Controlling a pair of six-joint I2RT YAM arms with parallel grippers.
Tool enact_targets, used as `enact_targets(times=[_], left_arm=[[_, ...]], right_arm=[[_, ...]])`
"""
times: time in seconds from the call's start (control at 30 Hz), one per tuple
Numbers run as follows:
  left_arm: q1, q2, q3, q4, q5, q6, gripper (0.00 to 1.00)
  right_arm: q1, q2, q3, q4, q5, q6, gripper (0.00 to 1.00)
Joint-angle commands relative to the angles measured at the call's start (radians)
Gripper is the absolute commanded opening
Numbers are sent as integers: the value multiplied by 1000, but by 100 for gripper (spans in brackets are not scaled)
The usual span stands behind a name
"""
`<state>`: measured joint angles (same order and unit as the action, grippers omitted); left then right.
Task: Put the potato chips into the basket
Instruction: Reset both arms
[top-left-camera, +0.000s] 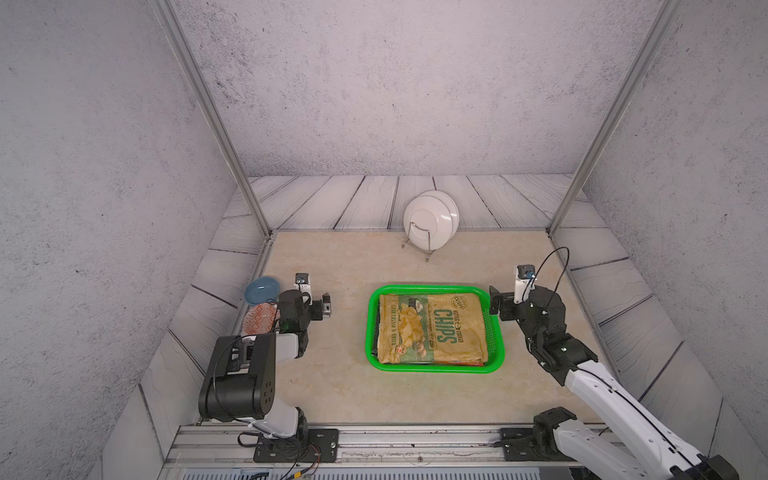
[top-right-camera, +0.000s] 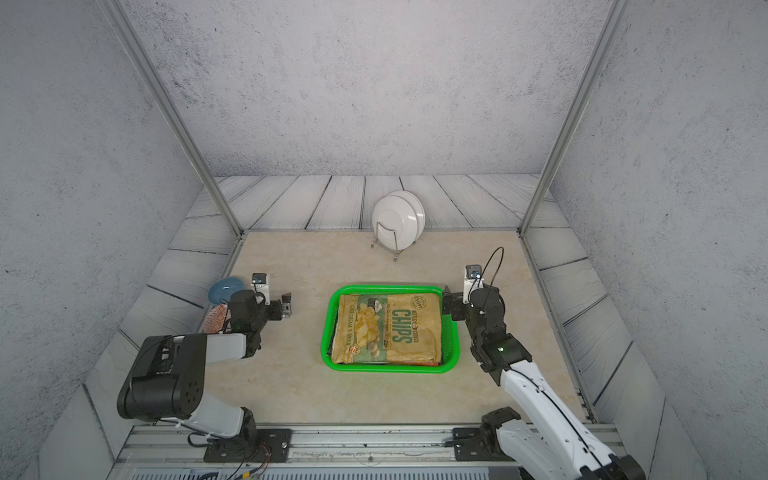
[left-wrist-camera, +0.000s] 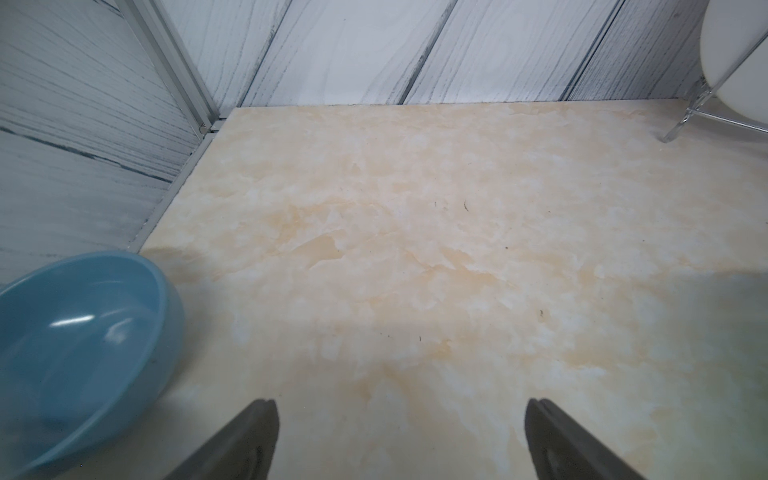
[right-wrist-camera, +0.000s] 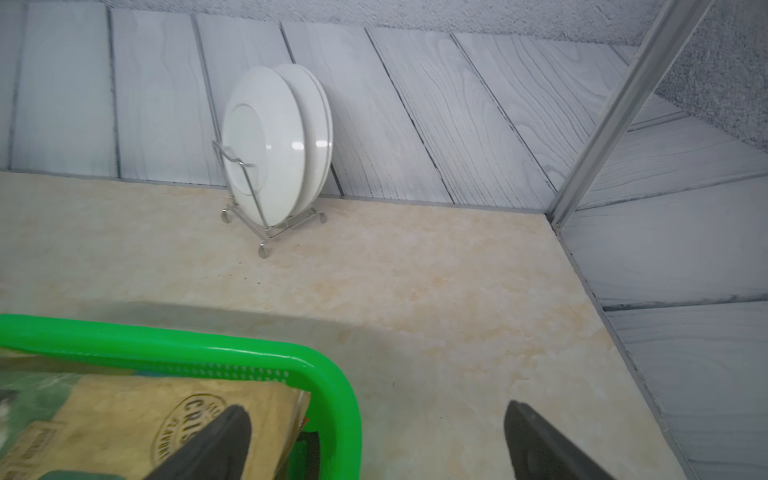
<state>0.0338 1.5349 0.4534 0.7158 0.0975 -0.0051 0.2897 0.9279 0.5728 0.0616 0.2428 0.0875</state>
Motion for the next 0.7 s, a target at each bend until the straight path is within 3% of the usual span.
enact_targets(times=[0.0, 0.1, 0.23, 0.5, 0.63, 0.67], left_arm=[[7, -4, 20, 19, -10, -6, 99], [7, -5, 18, 20, -12, -7, 99], [7, -5, 17, 19, -11, -6, 99], [8, -6, 17, 19, -11, -6, 99], [6, -5, 17, 19, -11, -7, 99], [7, -6, 17, 19, -11, -7, 99]], right_arm=[[-72, 93, -38, 156, -1, -28, 99], [-106, 171, -126, 347, 41, -48, 99], [-161, 301, -206, 571, -18, -53, 99], [-199, 497, -241, 810, -58, -82, 99], [-228, 659, -266, 1050, -71, -64, 99], [-228, 651, -252, 1004, -69, -61, 99]])
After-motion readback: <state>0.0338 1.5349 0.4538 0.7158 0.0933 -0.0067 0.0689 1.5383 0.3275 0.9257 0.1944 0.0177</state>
